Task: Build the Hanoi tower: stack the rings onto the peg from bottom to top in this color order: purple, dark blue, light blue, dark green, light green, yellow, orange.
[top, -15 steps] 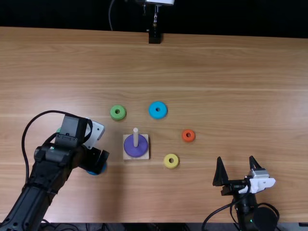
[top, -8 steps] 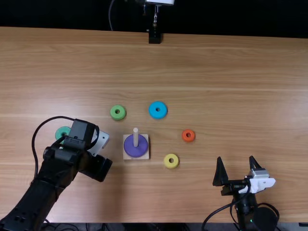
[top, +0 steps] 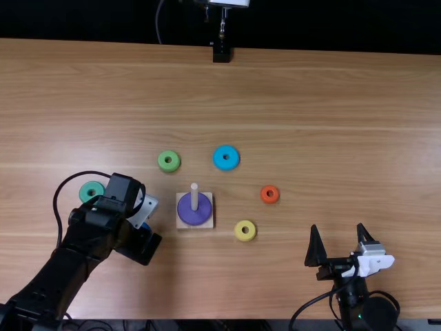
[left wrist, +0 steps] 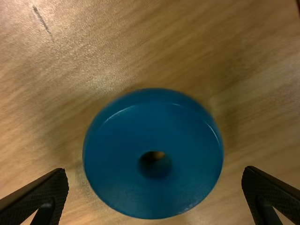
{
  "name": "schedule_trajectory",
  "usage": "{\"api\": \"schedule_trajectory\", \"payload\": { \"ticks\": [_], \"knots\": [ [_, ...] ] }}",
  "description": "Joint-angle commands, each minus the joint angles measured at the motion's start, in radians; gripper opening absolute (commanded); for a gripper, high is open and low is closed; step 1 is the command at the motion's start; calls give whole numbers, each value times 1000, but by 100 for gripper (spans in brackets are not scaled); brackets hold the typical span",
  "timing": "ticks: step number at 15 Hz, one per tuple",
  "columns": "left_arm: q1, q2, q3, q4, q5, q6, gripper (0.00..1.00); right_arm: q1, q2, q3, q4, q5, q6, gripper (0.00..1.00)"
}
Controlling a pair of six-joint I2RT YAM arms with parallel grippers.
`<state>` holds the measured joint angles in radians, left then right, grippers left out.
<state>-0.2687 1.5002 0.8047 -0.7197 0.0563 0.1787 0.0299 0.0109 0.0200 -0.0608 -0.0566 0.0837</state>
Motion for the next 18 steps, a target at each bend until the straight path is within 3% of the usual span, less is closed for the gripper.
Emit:
{"api": "schedule_trajectory", "payload": {
  "ticks": [1,14,18],
  "knots": [
    [-4,29,-7,5,1,-4,100,-7,-11,-5,-3,-8,1,100],
    [-43,65,-2,13,-1,-4,100,-8,-11,-5,-3,-8,1,100],
    [-43,65,-4,15,-1,-6,37,-7,-11,-5,-3,-8,1,100]
  ]
}}
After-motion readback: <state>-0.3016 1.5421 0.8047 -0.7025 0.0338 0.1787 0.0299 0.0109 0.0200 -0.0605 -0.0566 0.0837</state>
